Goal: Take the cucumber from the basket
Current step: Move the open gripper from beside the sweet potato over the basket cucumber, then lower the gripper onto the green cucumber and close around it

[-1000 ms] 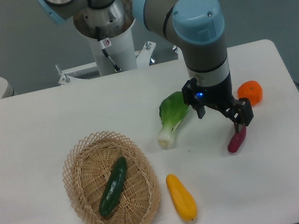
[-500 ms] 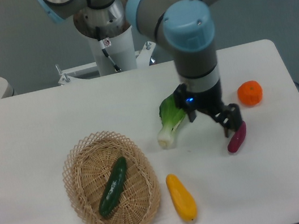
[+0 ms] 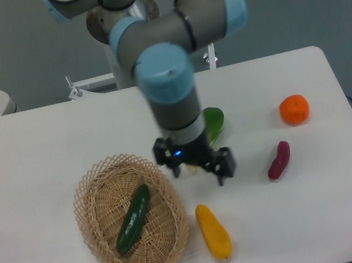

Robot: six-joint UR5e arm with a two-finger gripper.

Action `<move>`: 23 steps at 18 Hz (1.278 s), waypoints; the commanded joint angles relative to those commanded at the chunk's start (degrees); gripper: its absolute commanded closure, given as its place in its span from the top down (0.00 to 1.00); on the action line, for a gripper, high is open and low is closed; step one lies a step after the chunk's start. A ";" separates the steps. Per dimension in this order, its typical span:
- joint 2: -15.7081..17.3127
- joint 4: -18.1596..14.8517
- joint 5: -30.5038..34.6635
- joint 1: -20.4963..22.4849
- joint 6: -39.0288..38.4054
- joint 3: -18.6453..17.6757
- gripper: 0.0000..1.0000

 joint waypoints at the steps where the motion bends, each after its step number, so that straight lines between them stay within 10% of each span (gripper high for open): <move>1: -0.26 0.79 0.00 -0.62 0.00 -0.62 1.00; 23: -8.53 7.12 0.44 -9.06 1.58 -6.86 1.00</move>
